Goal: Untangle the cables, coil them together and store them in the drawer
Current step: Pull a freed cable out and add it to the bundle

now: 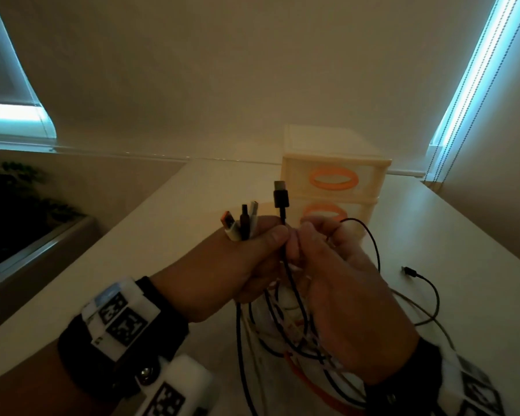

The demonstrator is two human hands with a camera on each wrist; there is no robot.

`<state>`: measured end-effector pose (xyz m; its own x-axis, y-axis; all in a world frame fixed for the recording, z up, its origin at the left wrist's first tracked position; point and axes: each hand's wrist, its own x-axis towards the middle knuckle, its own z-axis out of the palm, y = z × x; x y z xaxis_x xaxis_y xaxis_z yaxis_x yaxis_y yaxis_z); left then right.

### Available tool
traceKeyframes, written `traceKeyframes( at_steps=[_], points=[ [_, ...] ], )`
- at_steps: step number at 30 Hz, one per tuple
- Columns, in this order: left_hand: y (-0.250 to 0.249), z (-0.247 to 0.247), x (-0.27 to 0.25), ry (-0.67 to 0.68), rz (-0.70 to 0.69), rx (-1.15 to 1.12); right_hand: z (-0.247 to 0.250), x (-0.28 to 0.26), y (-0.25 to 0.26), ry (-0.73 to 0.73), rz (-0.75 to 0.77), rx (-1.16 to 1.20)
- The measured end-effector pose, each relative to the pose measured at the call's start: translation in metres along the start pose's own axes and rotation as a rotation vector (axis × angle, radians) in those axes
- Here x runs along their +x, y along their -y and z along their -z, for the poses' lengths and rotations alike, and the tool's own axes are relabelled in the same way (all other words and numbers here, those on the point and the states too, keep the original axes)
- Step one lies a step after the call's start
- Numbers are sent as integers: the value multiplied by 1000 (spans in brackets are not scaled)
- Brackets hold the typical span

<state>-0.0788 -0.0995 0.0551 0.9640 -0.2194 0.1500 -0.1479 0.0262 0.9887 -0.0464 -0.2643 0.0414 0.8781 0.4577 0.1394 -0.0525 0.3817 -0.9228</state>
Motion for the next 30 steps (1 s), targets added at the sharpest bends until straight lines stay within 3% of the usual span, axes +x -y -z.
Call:
traceKeyframes(
  at_steps=[4,7,10,15,19,25,27,30],
  points=[
    [-5,14,0,-82,8,-200,-9,-10,-3,117,-205,-335],
    [-15,35,-1,-168,-45,-352,-4,-7,11,202,-231,-424],
    [-29,58,-7,-290,-161,-458,2,0,29,187,-138,-709],
    [-42,77,-13,-471,-307,-572,14,4,42,77,171,-1140],
    [-27,66,-5,-445,-222,-548,26,0,45,77,111,-1308],
    [-3,30,6,-264,-113,-333,14,-4,42,130,-25,-1063],
    [0,26,7,-254,-94,-306,4,-9,43,199,-80,-998],
    [3,29,9,-292,-66,-307,-6,-16,41,247,-198,-707]
  ],
)
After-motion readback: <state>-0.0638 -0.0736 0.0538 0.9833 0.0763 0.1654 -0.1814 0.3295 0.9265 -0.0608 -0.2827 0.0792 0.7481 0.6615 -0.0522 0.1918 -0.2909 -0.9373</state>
